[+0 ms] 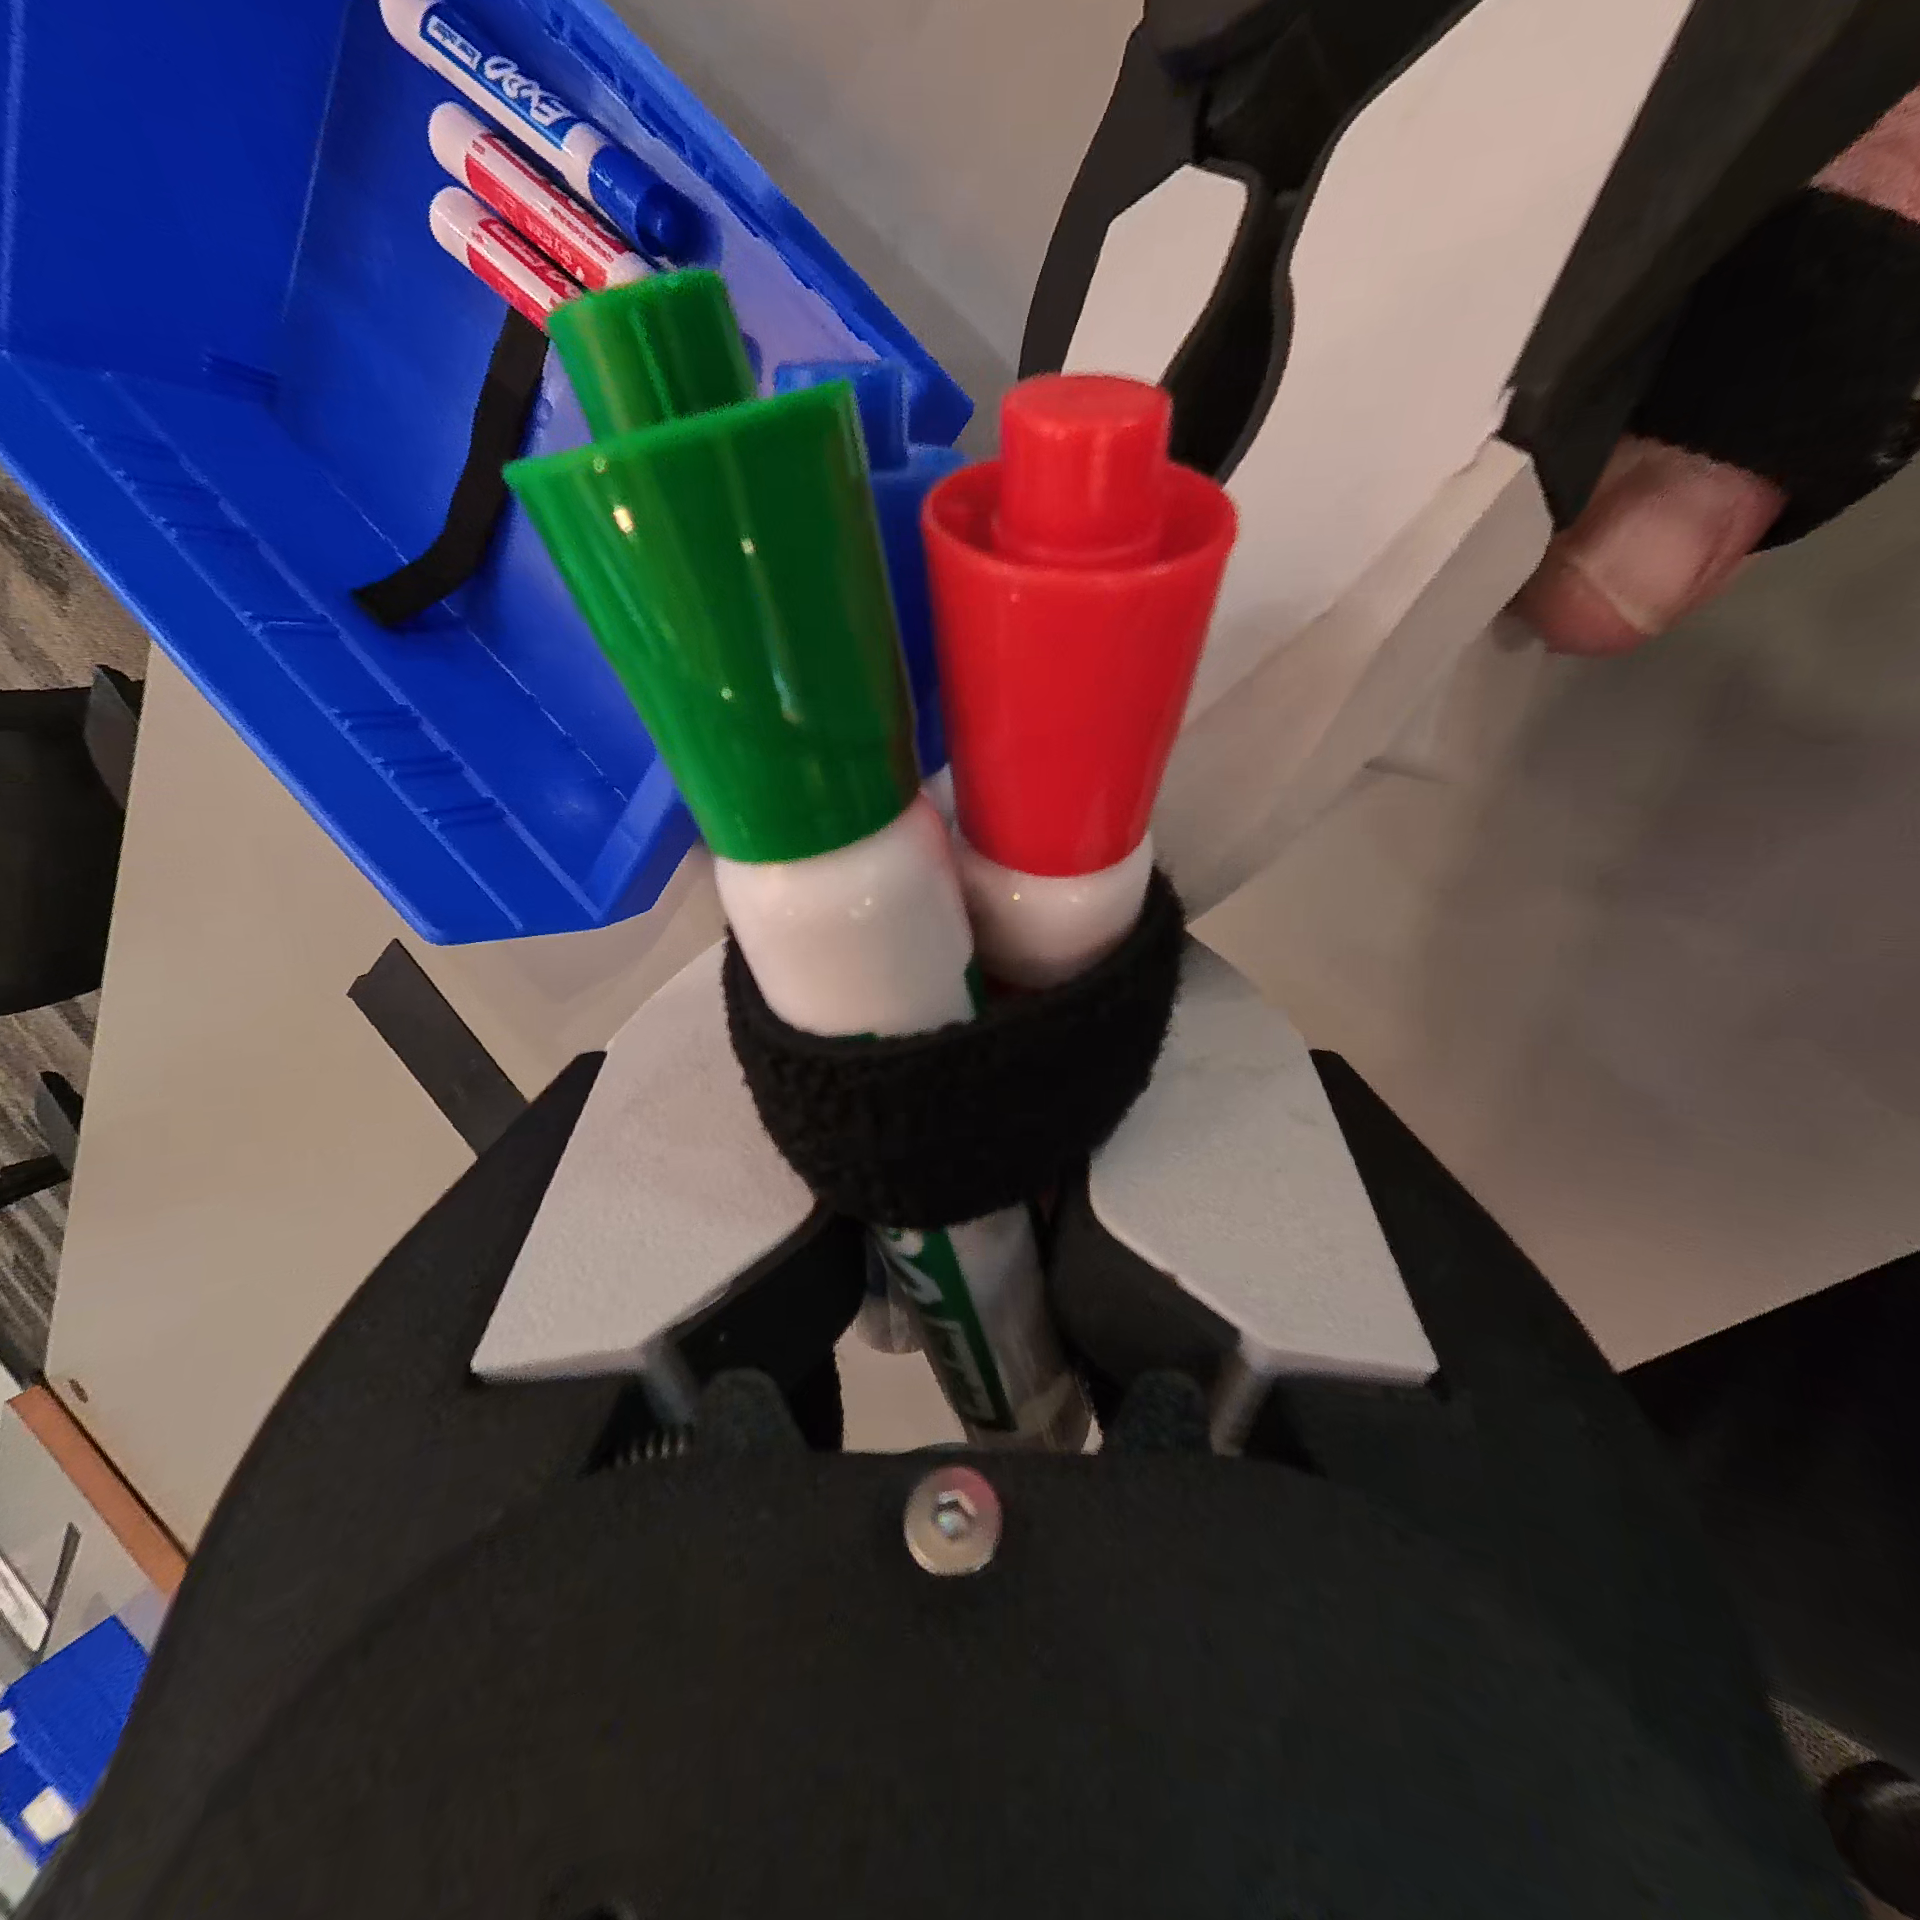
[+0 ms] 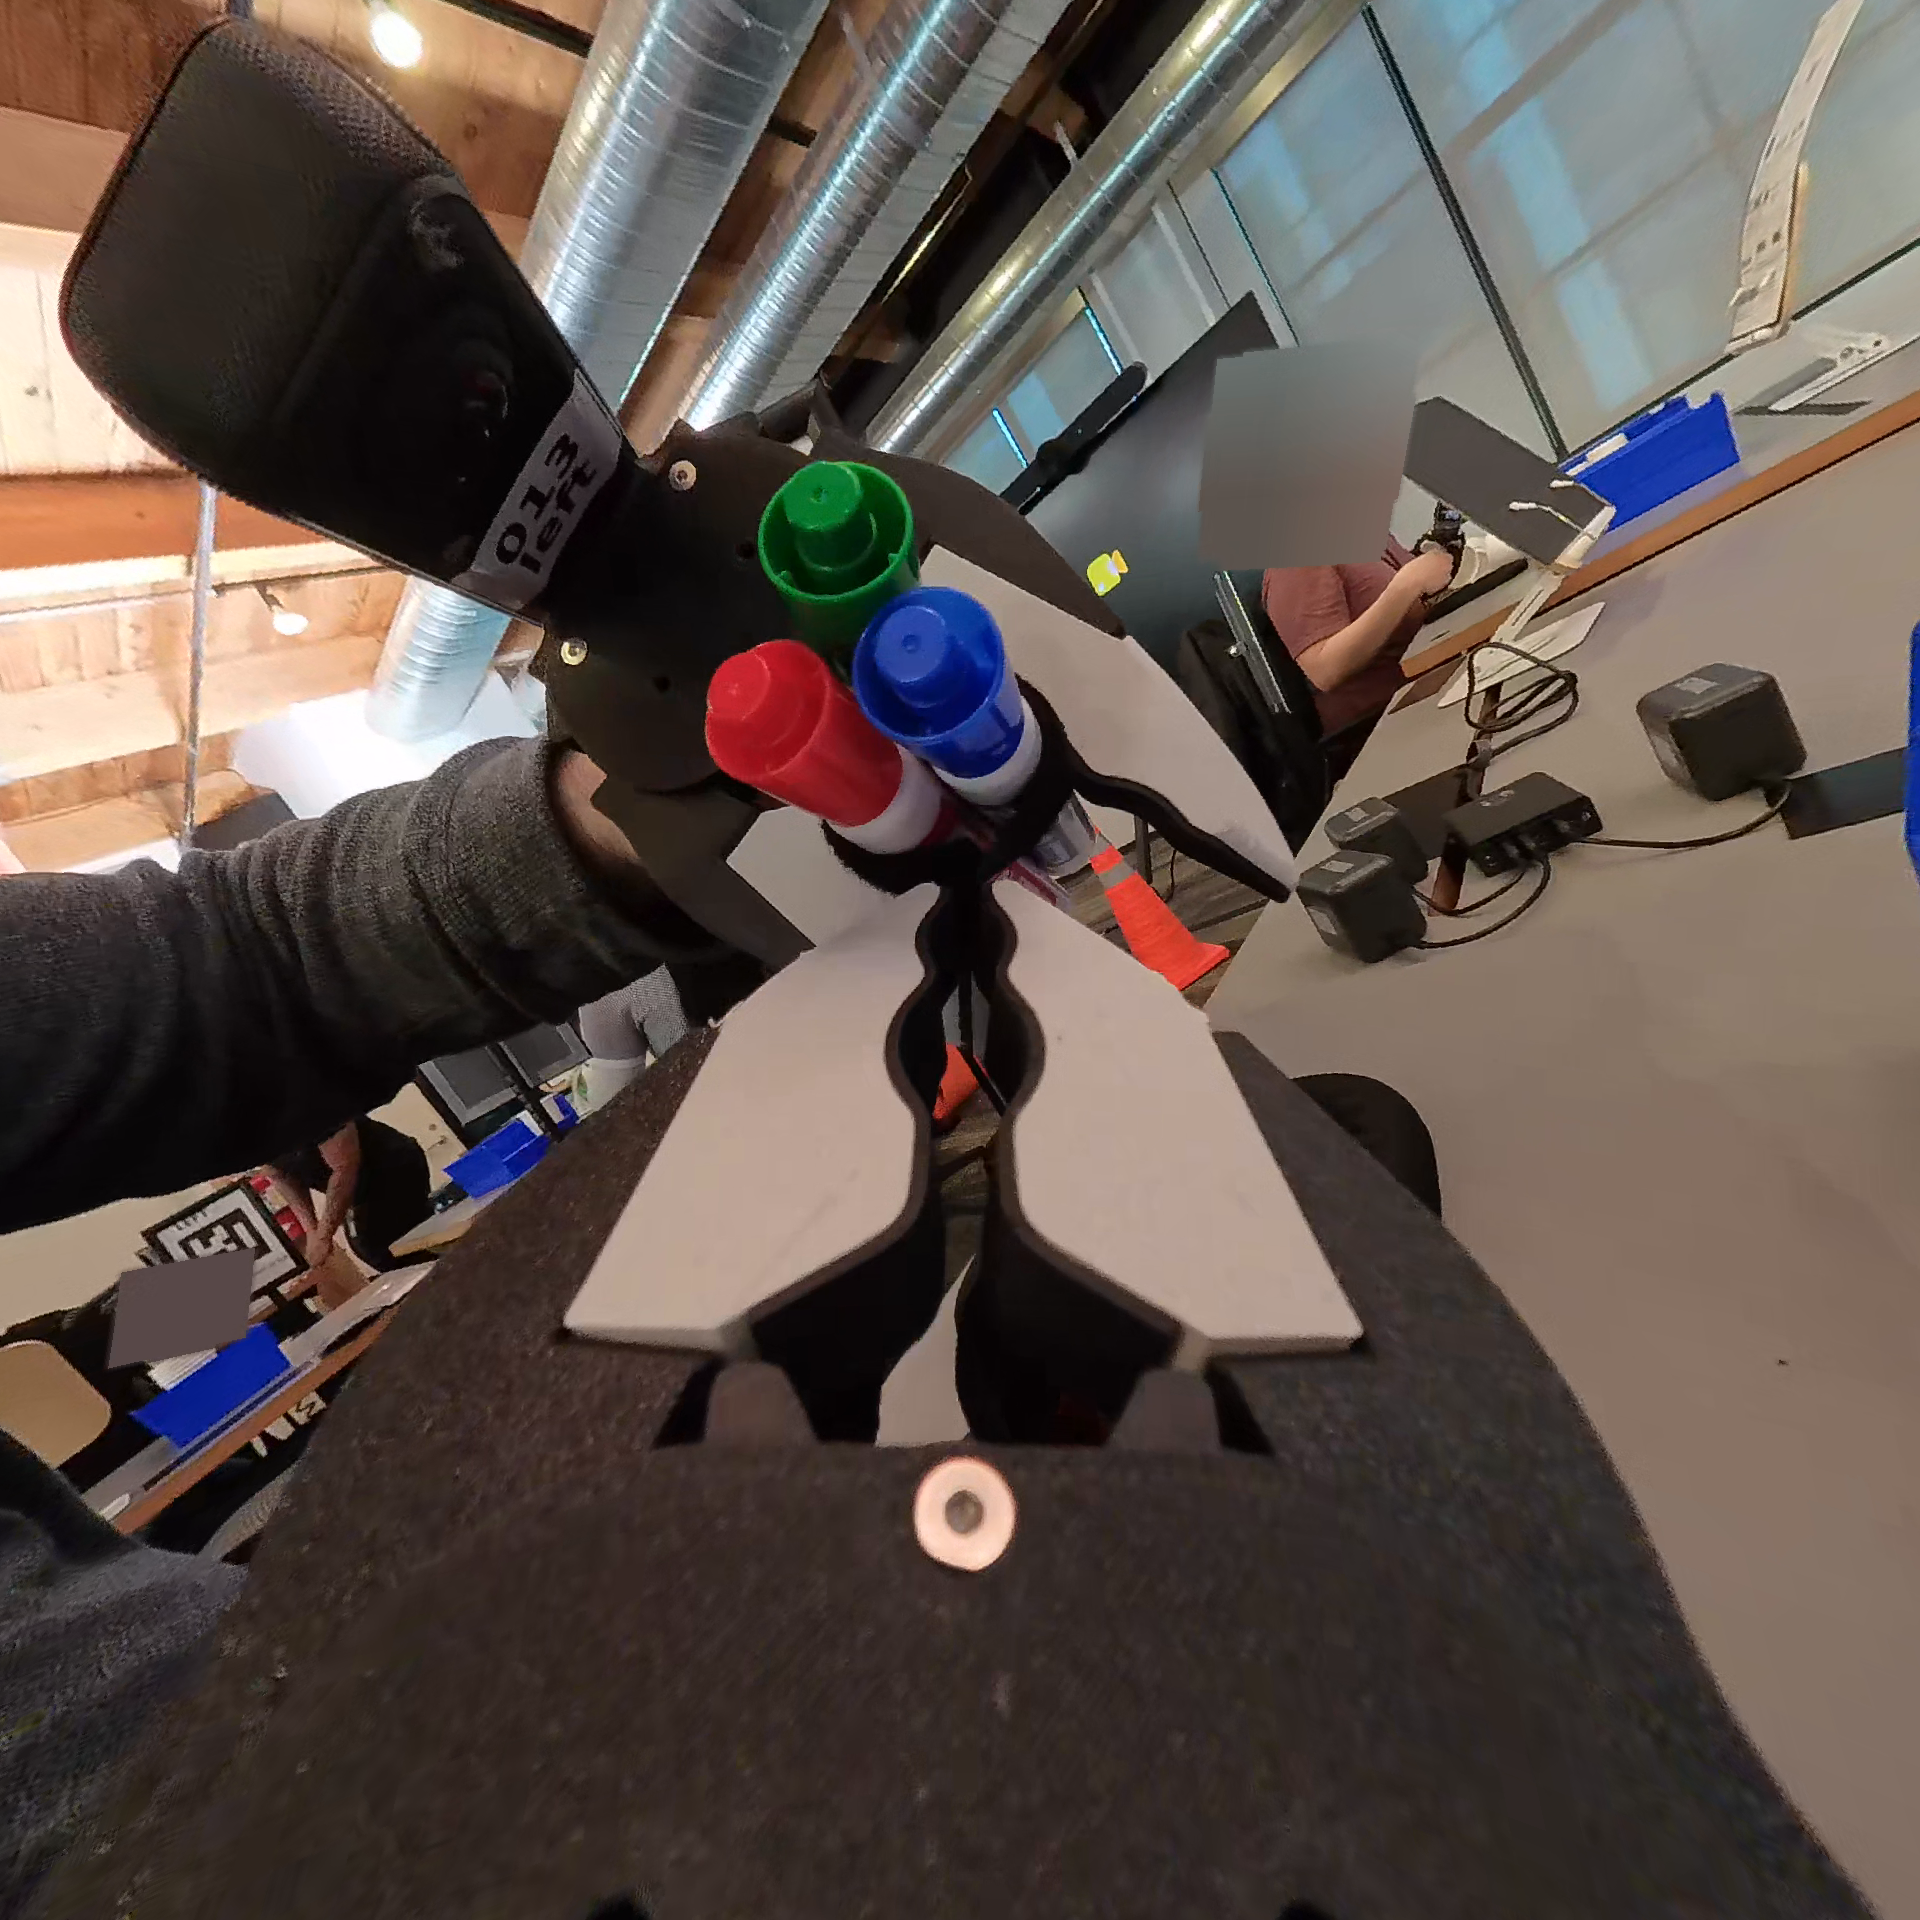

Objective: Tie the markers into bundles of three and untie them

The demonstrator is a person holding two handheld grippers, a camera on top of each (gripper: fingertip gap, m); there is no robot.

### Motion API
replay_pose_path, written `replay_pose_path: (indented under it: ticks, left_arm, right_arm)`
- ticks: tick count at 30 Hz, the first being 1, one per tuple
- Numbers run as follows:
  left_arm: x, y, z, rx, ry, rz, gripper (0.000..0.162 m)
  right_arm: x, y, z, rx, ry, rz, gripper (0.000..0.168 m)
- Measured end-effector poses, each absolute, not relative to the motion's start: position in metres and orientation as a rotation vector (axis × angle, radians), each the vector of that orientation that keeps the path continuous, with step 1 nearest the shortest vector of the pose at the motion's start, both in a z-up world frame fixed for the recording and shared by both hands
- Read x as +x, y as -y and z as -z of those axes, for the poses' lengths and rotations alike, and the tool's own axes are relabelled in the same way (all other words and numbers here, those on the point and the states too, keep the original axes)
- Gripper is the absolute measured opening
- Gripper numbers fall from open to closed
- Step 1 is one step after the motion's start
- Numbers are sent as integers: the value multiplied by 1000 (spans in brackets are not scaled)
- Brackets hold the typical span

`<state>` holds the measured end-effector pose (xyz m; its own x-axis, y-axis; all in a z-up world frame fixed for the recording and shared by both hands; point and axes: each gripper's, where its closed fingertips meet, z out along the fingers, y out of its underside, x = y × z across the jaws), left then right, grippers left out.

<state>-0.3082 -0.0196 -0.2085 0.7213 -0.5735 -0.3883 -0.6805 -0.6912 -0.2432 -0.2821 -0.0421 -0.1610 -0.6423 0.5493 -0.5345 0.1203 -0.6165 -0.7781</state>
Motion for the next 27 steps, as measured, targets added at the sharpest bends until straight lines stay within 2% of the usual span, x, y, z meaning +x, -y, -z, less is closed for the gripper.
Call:
replay_pose_path:
  ticks: [8, 10, 16, 21, 22, 26, 27]
  left_arm:
    - [-313, 18, 207, -2551, -978, -459, 42]
    - [-316, 18, 208, -2555, -978, -492, 108]
    - [-318, 18, 208, -2555, -980, -523, 106]
    - [-321, 18, 207, -2552, -994, -579, 110]
    - [-321, 18, 207, -2551, -996, -576, 41]
    - [-321, 18, 209, -2554, -998, -584, 41]
    - [-322, 19, 210, -2559, -995, -586, 47]
  right_arm:
    - [-283, 42, 161, -1209, 1212, -2333, 1]
    - [-285, 42, 162, -1234, 1219, -2317, 1]
    - [-285, 43, 163, -1253, 1209, -2348, 1]
    - [-285, 44, 163, -1246, 1206, -2363, 4]
    - [-285, 45, 163, -1243, 1204, -2362, 5]
    - [-285, 46, 163, -1237, 1218, -2368, 9]
    - [-284, 48, 162, -1231, 1224, -2382, 13]
